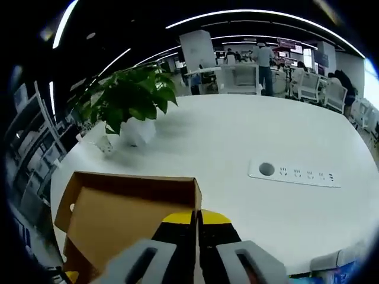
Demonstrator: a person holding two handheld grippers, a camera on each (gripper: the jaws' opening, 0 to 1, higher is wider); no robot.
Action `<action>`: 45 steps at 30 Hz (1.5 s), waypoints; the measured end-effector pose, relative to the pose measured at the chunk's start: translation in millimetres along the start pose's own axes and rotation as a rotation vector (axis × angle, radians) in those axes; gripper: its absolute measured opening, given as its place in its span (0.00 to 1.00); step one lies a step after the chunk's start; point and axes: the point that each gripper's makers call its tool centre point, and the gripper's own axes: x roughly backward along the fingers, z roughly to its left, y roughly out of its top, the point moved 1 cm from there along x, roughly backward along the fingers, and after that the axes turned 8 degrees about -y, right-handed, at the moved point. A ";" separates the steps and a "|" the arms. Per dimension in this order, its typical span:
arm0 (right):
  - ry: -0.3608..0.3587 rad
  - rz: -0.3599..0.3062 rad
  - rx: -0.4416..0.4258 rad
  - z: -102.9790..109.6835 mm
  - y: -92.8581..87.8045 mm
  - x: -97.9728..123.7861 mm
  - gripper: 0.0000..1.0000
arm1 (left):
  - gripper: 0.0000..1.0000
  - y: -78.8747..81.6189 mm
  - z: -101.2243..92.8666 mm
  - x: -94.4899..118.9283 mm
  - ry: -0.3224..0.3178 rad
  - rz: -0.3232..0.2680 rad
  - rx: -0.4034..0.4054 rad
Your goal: Operate the shoe box by opening the lid, removing the specified soft item, and placing it in the target area until the item is outside and the box remains undamaged.
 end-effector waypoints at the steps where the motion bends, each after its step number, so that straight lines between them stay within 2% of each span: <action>1: 0.001 -0.007 0.008 0.6 1.6 3.2 0.00 | 0.03 0.1 0.1 -0.2 0.001 0.000 -0.001; 9: 0.012 -0.073 0.051 4.1 11.9 33.9 0.00 | 0.03 0.1 -0.3 -0.7 0.006 0.002 -0.012; 16: 0.030 -0.093 0.077 6.2 12.7 51.6 0.00 | 0.03 -0.3 -0.6 -0.3 0.009 0.005 -0.016; 33: 0.000 -0.149 0.122 12.9 5.1 91.6 0.00 | 0.03 -1.0 -0.6 0.5 0.004 -0.001 -0.004; 45: -0.013 -0.193 0.154 14.0 -8.7 119.5 0.00 | 0.03 -0.7 -0.9 0.8 0.003 -0.003 -0.006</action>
